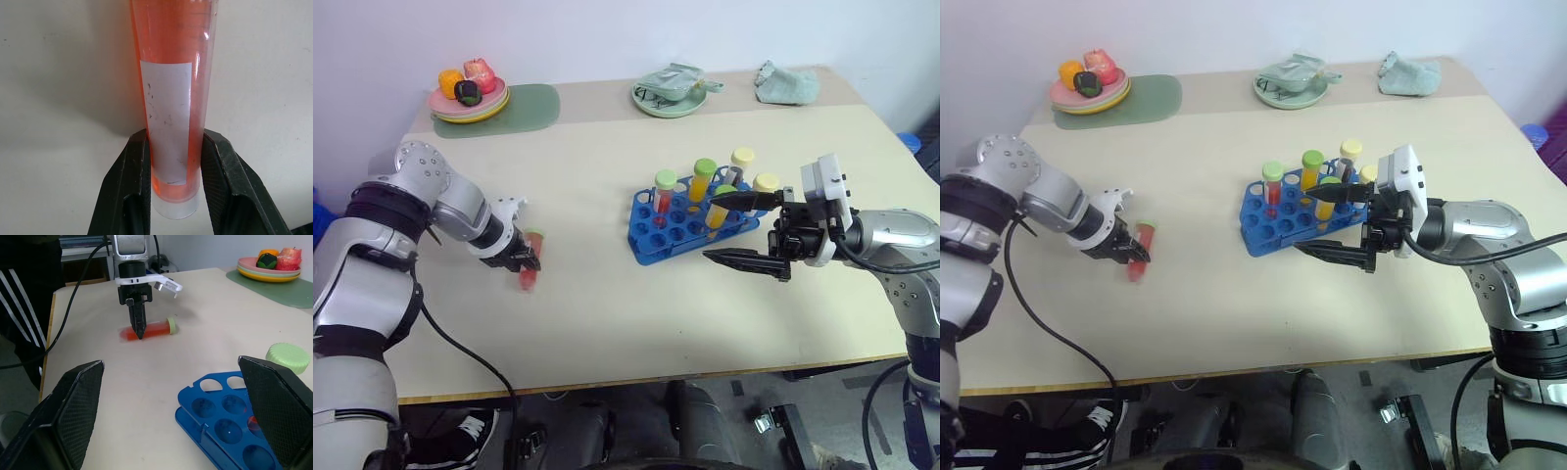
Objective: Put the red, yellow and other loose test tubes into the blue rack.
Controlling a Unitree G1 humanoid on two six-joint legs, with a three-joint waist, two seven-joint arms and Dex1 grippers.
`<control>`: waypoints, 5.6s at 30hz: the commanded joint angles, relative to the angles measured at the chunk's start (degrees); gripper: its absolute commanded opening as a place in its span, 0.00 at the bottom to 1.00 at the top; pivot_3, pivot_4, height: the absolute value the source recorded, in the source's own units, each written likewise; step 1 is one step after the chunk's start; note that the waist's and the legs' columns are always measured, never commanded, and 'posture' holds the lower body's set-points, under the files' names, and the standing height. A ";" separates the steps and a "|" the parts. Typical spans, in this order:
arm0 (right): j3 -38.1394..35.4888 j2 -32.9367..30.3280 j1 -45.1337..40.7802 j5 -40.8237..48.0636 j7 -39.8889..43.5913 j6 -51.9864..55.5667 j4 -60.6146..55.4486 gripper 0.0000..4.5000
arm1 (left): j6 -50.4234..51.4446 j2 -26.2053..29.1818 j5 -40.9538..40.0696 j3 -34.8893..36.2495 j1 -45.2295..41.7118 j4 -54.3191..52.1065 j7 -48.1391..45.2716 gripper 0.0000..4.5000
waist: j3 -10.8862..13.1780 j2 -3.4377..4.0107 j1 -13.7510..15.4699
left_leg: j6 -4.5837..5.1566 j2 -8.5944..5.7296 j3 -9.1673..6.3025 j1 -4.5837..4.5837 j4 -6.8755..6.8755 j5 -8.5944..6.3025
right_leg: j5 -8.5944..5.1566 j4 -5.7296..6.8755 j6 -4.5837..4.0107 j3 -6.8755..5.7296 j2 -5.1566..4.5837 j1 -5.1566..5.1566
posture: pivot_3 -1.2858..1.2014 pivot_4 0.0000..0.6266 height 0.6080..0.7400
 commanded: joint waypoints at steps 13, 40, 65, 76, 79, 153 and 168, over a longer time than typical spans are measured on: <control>-1.97 -0.24 0.31 -0.94 -0.36 -1.67 -0.62 1.00 | -7.68 1.79 15.68 24.29 14.32 -34.08 0.79 0.18 | -0.01 0.00 -0.34 | -0.03 0.14 0.00 -0.04 -0.02 0.01 | 0.00 0.02 0.00 0.00 -0.02 -0.09 | 0.52 0.24 1.00; -8.81 -0.81 8.31 -2.22 -8.09 -3.18 -3.27 1.00 | -97.36 -24.48 54.79 29.01 42.84 -49.00 -55.29 0.18 | -0.08 -0.02 1.36 | 0.05 0.19 0.23 -0.01 0.07 -0.02 | 0.03 -0.14 -0.01 0.01 -0.07 0.11 | 0.52 0.24 1.00; -11.68 -1.13 14.24 -2.14 -12.64 -2.43 -7.46 1.00 | -117.31 -44.93 70.39 23.66 30.91 -12.57 -53.96 0.18 | -0.08 -0.04 1.63 | 0.18 0.22 0.21 0.41 0.04 -0.08 | 0.08 -0.27 0.06 -0.02 -0.05 0.55 | 0.52 0.24 1.00; -12.18 -1.16 14.75 -2.00 -13.76 -2.56 -8.24 1.00 | -117.90 -47.12 71.69 22.95 30.87 -9.40 -54.53 0.18 | -0.08 -0.04 2.49 | 0.19 0.22 0.23 0.57 -0.01 -0.09 | 0.08 -0.30 0.06 -0.01 -0.04 0.65 | 0.52 0.24 1.00; -12.30 -1.13 14.98 -1.89 -14.12 -2.50 -8.61 1.00 | -117.56 -47.28 72.03 22.45 31.71 -9.77 -54.66 0.18 | -0.08 -0.04 2.68 | 0.20 0.22 0.25 0.60 -0.01 -0.10 | 0.08 -0.31 0.06 0.00 -0.04 0.67 | 0.52 0.24 1.00; -11.20 -0.87 14.62 -2.32 -16.96 -3.81 -9.87 1.00 | -105.39 -47.99 74.41 21.23 34.72 -16.75 -50.75 0.18 | -0.07 -0.06 2.79 | 0.25 0.23 0.24 0.72 -0.05 -0.13 | 0.07 -0.48 0.06 0.00 -0.04 0.80 | 0.52 0.24 1.00; -10.66 -0.23 13.44 -2.78 -17.76 -4.16 -9.54 1.00 | -108.58 -47.95 75.00 21.40 33.29 -13.01 -49.62 0.18 | -0.07 -0.06 2.75 | 0.25 0.23 0.24 0.72 -0.06 -0.13 | 0.07 -0.51 0.07 0.00 -0.04 0.81 | 0.52 0.24 1.00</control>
